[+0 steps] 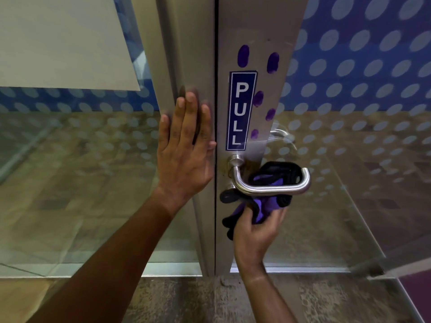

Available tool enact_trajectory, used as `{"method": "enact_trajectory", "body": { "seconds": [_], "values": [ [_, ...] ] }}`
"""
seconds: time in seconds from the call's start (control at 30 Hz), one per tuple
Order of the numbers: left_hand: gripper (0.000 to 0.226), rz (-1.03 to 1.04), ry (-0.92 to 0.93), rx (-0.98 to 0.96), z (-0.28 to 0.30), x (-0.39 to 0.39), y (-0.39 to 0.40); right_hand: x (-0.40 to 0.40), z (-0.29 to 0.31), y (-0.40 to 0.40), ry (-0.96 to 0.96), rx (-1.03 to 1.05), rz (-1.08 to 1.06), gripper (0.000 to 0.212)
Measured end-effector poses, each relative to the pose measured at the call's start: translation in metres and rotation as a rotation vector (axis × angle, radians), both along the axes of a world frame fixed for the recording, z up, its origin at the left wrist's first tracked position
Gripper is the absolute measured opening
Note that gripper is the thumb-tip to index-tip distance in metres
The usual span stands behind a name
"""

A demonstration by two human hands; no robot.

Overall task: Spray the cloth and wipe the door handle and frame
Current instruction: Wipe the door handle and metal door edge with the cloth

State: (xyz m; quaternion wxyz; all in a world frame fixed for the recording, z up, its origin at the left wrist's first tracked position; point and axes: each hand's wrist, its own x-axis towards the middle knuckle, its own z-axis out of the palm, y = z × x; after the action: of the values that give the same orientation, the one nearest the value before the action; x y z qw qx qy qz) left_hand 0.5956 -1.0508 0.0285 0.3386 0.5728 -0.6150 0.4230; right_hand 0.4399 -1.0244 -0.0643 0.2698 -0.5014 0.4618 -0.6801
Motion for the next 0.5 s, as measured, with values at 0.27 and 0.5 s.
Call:
{"method": "enact_trajectory", "body": {
  "seconds": [0.27, 0.5],
  "values": [
    [0.071, 0.020, -0.006, -0.004, 0.000, 0.000, -0.001, -0.022, -0.032, -0.039, 0.860, -0.392, -0.005, 0.033],
    [0.066, 0.035, -0.010, -0.019, -0.001, -0.001, -0.003, -0.034, -0.022, -0.064, 1.038, -0.559, -0.157, 0.046]
  ]
}}
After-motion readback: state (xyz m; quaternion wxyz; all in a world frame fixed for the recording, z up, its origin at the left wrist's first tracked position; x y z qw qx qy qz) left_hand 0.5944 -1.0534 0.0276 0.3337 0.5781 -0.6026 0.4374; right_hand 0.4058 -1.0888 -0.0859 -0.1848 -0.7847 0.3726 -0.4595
